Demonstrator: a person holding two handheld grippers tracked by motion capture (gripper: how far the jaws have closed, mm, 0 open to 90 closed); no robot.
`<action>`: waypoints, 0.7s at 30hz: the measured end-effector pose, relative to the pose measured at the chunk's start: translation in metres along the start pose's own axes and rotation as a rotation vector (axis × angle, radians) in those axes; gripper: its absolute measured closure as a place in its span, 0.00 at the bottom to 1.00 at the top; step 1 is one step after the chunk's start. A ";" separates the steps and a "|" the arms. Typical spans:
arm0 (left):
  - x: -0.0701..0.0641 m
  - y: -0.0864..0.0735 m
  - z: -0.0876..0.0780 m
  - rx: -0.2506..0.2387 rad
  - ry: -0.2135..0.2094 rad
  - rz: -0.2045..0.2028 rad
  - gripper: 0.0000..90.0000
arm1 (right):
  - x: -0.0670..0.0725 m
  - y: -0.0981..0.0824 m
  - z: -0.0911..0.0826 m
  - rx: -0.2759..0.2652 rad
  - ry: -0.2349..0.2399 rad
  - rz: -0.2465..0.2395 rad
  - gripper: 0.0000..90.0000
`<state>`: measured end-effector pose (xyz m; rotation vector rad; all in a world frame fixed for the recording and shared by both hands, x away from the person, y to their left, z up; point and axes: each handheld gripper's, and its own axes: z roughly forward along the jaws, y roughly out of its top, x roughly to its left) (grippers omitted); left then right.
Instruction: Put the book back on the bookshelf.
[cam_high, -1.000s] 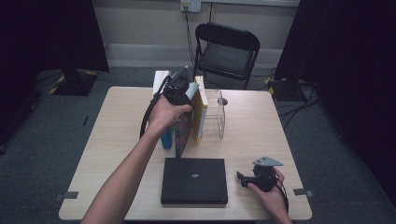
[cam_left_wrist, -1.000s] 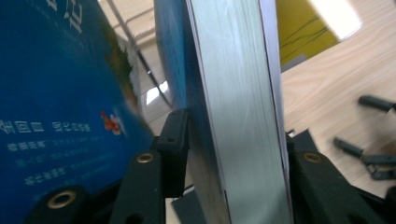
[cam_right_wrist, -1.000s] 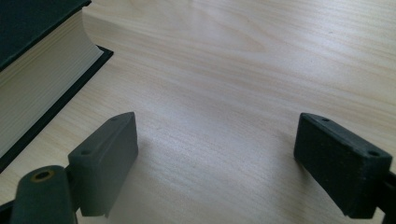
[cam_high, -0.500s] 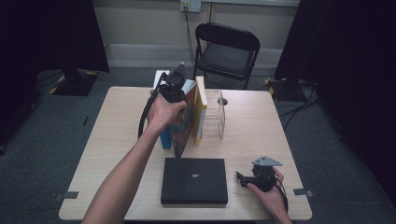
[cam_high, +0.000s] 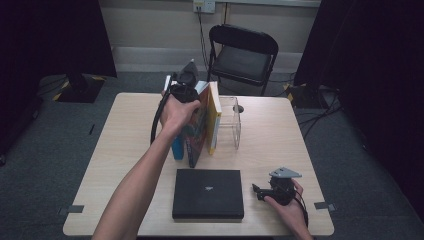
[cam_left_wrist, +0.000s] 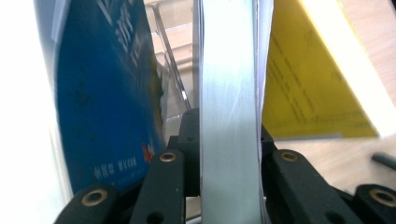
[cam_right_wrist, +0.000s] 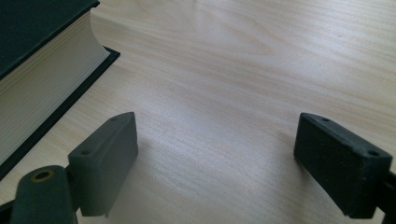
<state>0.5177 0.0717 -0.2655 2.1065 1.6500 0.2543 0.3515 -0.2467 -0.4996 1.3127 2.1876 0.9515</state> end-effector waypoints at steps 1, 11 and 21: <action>0.000 0.001 0.000 -0.009 0.005 -0.002 0.82 | 0.000 0.000 0.000 0.000 0.000 0.000 0.15; -0.006 0.012 -0.002 -0.125 0.043 -0.029 0.82 | 0.000 0.000 0.000 -0.001 0.001 -0.002 0.15; -0.005 0.002 0.023 -0.159 0.038 -0.052 0.82 | 0.001 0.000 0.000 -0.001 0.004 -0.005 0.15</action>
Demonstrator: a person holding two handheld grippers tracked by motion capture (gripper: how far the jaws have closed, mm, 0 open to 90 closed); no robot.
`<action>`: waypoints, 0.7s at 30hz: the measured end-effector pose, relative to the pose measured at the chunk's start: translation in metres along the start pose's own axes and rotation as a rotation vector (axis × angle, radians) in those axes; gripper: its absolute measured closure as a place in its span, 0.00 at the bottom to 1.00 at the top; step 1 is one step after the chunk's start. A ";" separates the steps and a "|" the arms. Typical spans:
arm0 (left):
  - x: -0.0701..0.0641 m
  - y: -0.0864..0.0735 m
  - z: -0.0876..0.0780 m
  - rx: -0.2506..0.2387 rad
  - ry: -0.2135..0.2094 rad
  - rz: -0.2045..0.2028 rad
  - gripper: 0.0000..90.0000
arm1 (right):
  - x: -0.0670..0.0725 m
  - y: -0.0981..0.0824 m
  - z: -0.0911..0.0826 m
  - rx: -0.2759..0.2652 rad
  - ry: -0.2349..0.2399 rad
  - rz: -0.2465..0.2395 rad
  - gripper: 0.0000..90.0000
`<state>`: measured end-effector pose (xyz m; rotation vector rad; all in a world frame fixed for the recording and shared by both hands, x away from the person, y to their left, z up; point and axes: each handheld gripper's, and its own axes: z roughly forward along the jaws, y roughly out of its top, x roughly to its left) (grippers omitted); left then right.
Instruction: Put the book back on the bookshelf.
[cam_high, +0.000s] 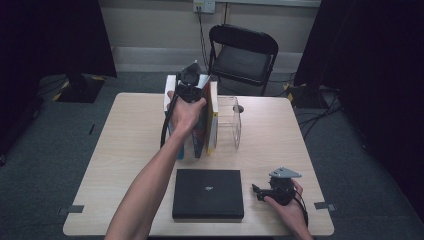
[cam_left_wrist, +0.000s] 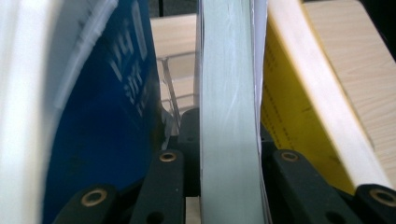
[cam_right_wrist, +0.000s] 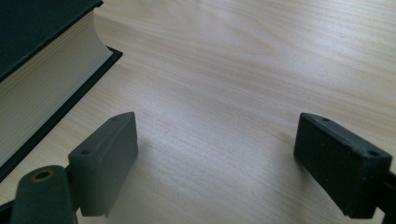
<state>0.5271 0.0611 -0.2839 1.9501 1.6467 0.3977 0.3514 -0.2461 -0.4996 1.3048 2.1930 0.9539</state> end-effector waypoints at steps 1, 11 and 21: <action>0.001 0.000 0.000 0.003 -0.005 0.004 0.82 | 0.000 0.000 0.000 0.000 0.000 0.000 0.15; 0.010 -0.006 -0.006 -0.025 -0.095 0.028 0.67 | 0.000 0.000 0.000 -0.001 0.002 -0.003 0.15; 0.014 -0.019 -0.019 -0.088 -0.169 0.089 0.51 | 0.000 0.000 0.000 -0.001 0.001 -0.002 0.15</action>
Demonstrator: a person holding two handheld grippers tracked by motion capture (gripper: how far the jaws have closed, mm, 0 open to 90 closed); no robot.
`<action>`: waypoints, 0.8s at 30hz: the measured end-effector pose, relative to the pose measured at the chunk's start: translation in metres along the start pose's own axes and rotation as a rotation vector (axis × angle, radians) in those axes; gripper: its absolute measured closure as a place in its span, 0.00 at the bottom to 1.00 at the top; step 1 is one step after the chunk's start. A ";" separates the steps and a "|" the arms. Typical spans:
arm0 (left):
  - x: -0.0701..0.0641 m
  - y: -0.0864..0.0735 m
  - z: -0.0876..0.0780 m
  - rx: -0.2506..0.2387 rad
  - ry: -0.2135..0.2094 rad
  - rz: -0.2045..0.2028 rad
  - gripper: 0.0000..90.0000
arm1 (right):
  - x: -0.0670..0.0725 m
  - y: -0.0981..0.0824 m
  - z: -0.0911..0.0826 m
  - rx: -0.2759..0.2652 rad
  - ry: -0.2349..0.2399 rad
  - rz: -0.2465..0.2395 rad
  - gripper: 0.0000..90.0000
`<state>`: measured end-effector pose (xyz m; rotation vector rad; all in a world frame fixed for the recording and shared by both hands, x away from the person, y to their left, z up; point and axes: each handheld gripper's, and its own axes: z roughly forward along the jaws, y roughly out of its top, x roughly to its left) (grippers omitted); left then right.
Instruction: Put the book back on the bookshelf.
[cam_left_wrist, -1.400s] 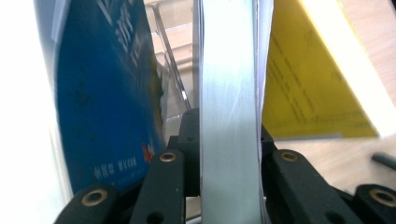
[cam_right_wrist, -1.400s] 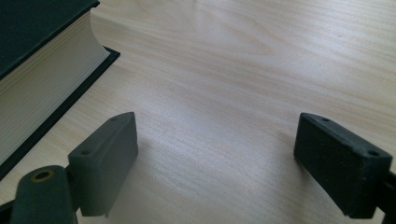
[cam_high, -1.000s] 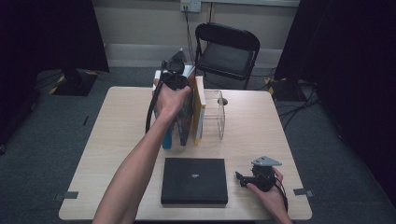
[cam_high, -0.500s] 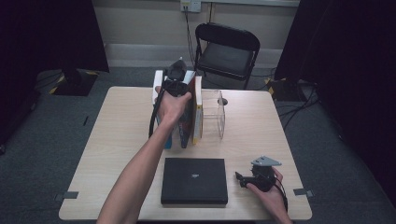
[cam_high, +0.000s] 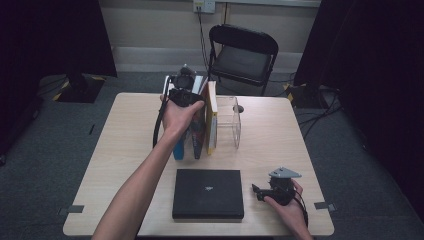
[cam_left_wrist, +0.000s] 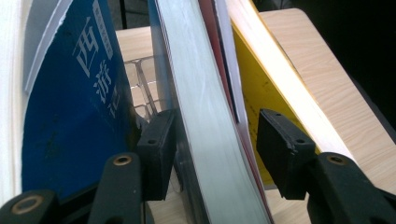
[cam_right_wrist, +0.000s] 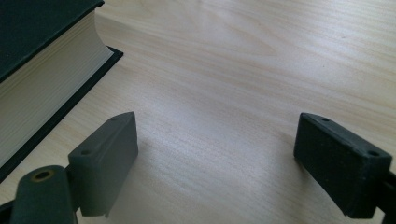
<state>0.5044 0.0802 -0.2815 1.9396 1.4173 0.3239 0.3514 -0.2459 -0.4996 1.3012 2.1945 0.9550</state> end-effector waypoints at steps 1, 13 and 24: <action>-0.001 -0.001 -0.001 -0.005 0.002 0.014 0.49 | 0.000 0.000 0.000 0.000 0.000 0.000 0.15; 0.005 -0.027 -0.027 -0.129 -0.074 0.072 0.42 | 0.000 0.000 0.000 0.000 -0.001 0.001 0.15; 0.003 -0.061 -0.049 -0.222 -0.111 0.160 0.37 | 0.000 0.000 0.000 0.000 -0.003 0.002 0.15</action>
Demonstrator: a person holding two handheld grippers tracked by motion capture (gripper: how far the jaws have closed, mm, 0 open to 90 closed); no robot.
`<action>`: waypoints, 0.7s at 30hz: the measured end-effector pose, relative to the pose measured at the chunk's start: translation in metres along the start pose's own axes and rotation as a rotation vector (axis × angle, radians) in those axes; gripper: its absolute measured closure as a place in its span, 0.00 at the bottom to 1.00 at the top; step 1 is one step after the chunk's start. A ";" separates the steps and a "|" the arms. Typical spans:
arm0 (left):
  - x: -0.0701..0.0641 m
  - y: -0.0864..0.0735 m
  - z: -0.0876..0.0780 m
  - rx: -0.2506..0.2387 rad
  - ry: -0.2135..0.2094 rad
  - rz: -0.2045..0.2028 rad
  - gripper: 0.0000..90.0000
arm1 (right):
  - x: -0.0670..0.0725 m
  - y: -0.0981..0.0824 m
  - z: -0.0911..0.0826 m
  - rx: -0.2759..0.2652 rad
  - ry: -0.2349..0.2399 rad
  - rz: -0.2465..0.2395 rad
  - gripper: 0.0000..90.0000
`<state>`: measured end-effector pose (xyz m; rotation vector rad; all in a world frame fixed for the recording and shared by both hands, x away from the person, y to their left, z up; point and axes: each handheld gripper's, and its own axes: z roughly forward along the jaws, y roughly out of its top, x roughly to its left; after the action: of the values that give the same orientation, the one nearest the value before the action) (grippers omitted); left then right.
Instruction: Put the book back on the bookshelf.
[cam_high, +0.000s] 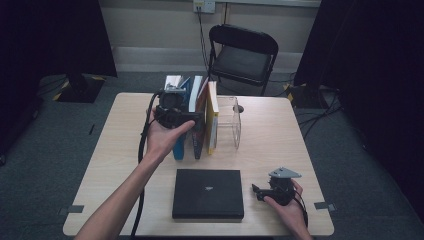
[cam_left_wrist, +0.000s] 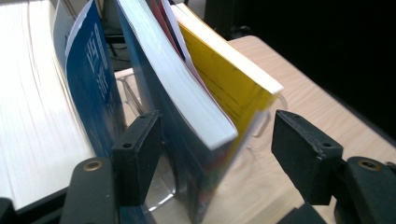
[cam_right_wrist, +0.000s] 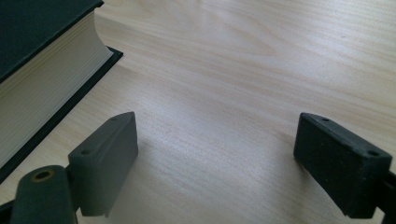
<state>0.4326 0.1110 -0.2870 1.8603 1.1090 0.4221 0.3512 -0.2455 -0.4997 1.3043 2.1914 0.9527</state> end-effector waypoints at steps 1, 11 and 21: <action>0.000 -0.003 -0.002 -0.011 0.000 0.007 0.37 | 0.000 0.000 0.000 0.000 0.000 0.000 0.15; 0.008 -0.048 -0.015 -0.008 -0.033 0.007 0.47 | 0.000 0.000 0.000 0.000 -0.002 0.001 0.15; 0.024 -0.116 -0.009 0.083 -0.036 -0.005 0.60 | 0.000 0.000 0.000 -0.001 -0.003 0.003 0.15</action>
<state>0.3790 0.1575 -0.3819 1.9291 1.1222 0.3434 0.3512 -0.2450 -0.4997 1.3079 2.1874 0.9517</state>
